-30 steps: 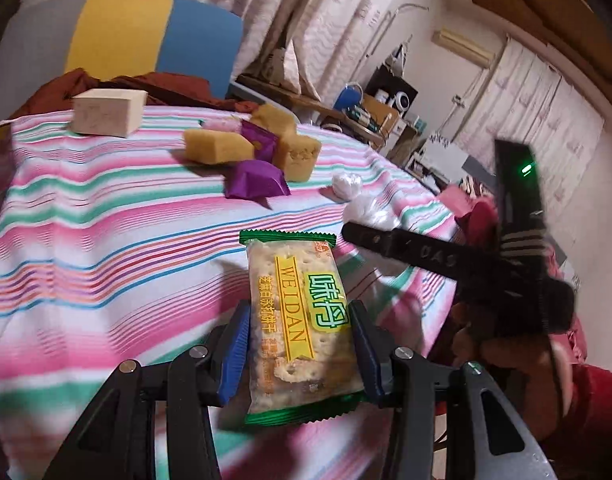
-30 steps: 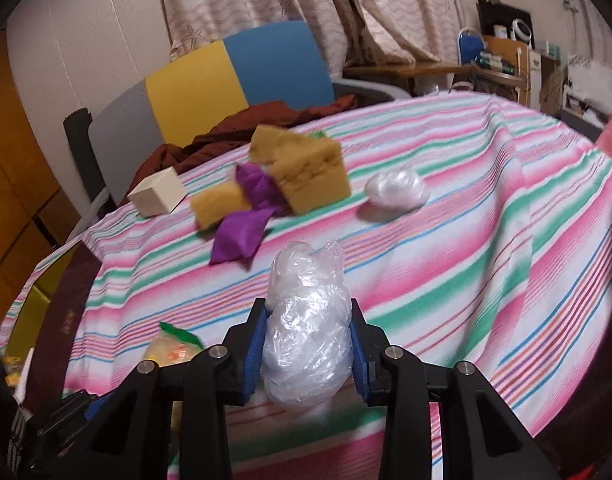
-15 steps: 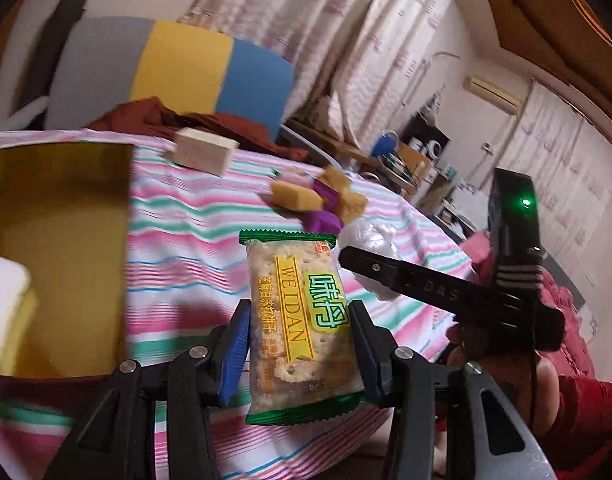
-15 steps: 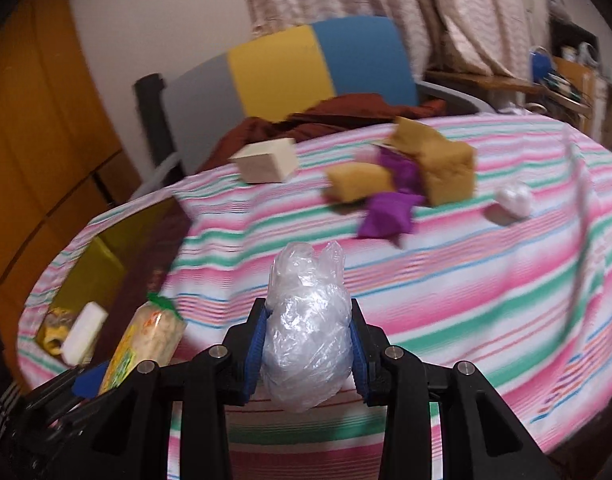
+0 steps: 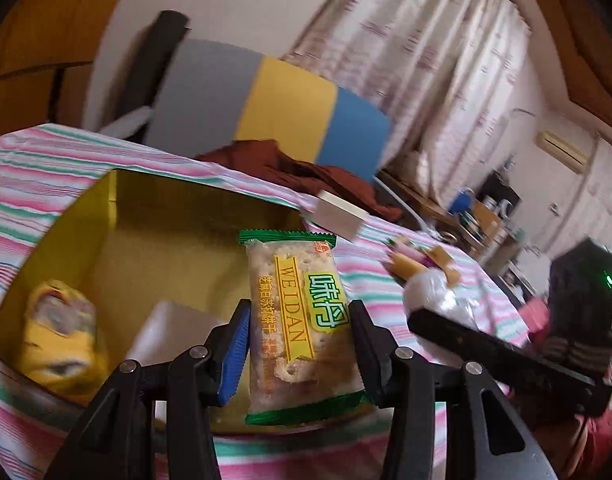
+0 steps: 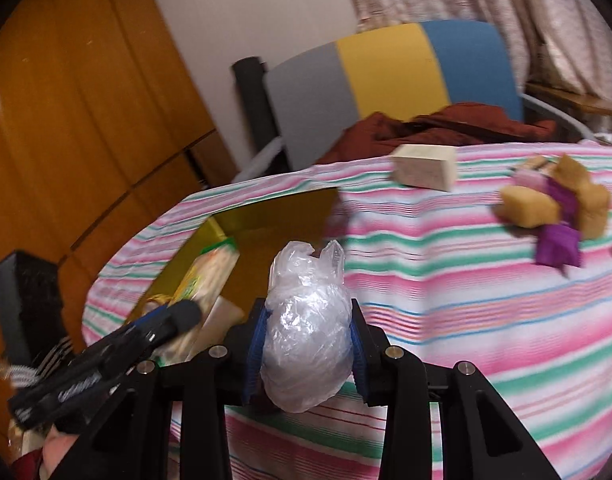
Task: Organize objects
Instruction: 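Carry the cracker packet and plastic bag in both tools over the gold tray, then open the left tool to drop the cracker packet while the right tool releases the plastic bag into the tray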
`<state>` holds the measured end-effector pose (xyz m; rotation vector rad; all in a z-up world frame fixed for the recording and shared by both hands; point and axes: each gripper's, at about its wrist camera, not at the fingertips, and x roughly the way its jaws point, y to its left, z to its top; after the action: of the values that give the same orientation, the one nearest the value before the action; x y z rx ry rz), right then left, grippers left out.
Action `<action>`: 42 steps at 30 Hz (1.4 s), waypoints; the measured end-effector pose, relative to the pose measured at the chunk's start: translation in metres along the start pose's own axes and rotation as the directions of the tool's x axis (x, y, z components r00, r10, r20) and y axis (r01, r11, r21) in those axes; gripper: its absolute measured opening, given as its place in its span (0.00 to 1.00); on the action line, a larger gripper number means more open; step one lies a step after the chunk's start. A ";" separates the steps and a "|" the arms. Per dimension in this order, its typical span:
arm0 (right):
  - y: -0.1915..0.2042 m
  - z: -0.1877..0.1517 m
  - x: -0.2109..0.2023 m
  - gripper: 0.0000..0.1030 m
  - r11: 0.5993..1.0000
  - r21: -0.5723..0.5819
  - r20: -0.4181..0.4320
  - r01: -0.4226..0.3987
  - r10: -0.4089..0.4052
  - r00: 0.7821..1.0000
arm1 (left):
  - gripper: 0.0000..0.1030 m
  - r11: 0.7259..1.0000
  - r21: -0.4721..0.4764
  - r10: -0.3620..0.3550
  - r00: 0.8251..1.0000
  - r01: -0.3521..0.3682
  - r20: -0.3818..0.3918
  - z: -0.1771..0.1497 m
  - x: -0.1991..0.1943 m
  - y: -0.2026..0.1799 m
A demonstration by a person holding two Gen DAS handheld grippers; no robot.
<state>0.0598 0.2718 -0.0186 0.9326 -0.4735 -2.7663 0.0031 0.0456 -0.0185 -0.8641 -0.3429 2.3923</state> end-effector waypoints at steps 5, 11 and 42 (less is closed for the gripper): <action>0.030 0.000 0.023 0.39 0.998 -0.042 -0.037 -0.051 0.050 0.998 | 0.47 0.996 -0.040 0.075 0.997 -0.075 0.000 0.006 0.000 0.031; 0.042 -0.008 0.043 0.70 0.998 -0.039 -0.080 -0.051 0.047 0.996 | 0.47 0.988 -0.062 0.143 0.990 -0.144 -0.011 0.005 -0.001 0.055; 0.011 -0.019 0.025 0.81 0.998 0.062 -0.039 -0.010 0.013 0.999 | 0.61 0.974 -0.051 0.224 0.973 -0.221 0.048 0.006 -0.015 0.031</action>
<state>0.0527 0.2501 -0.0432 0.9925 -0.5589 -2.7319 -0.0047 0.0115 -0.0194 -0.9019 -0.3373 2.6275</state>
